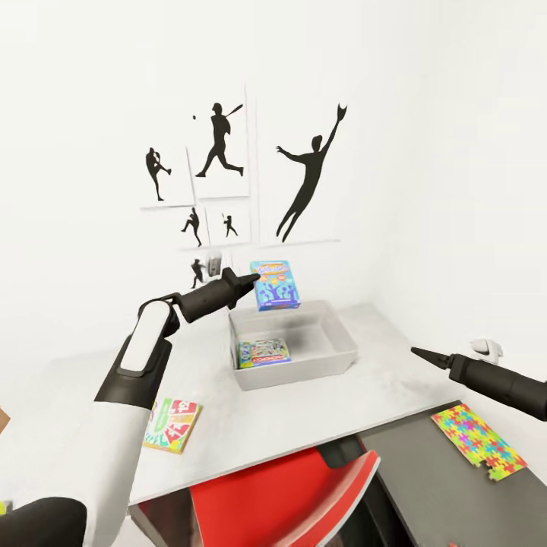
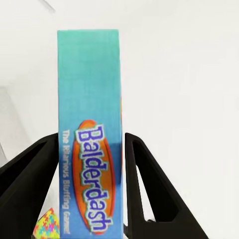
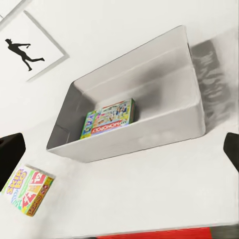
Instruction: Put all the toys in the child's room - the three board games (two on the bed and one on the table), the two jigsaw puzzles on the table, and the tennis ball on the table - inside the toy box on the table in the child's room.
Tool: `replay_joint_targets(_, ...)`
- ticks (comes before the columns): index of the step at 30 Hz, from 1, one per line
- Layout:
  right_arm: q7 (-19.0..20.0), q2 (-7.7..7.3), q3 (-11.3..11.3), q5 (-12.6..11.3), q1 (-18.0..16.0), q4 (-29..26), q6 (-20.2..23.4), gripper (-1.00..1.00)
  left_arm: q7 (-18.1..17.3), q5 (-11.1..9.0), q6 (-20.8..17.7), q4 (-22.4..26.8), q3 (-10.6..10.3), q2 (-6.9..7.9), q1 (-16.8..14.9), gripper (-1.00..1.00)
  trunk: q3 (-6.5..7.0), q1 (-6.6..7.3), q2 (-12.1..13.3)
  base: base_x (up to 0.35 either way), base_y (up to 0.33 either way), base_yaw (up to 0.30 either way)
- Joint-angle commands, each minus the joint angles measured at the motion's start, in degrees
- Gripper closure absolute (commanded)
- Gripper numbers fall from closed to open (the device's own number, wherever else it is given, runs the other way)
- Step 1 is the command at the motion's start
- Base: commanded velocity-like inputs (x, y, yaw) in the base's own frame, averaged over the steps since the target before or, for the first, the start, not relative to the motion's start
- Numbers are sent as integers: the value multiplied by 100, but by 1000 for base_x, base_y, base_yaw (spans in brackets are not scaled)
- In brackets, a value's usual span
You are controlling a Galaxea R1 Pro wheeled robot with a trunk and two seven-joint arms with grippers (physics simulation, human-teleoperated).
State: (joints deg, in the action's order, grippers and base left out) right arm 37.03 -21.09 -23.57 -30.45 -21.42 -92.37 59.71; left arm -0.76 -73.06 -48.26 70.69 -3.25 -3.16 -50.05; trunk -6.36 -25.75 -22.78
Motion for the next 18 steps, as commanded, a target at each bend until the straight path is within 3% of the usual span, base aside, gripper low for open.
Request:
replay_joint_targets(1, 42, 0, -7, 31, -7, -1, 29, -100, -3, -31, -21, -111, 6, 2, -81, 100, -13, -3, -13, 0, 0, -281)
replay_joint_targets(7, 42, -8, -9, 31, -7, -1, 29, -100, 99, -14, -24, -507, 8, 24, -296, 100, -13, -3, -13, 0, 0, -281)
replay_joint_targets(13, 42, -33, -16, 31, -10, -1, 29, -100, 369, -2, -20, -1217, -9, 26, -639, 100, -13, -3, -13, 0, 0, -281)
replay_joint_targets(18, 42, -40, -18, 31, -11, -1, 29, -100, 432, 125, -18, -1706, -16, 25, -831, 100, -13, -3, -13, 0, 0, -184)
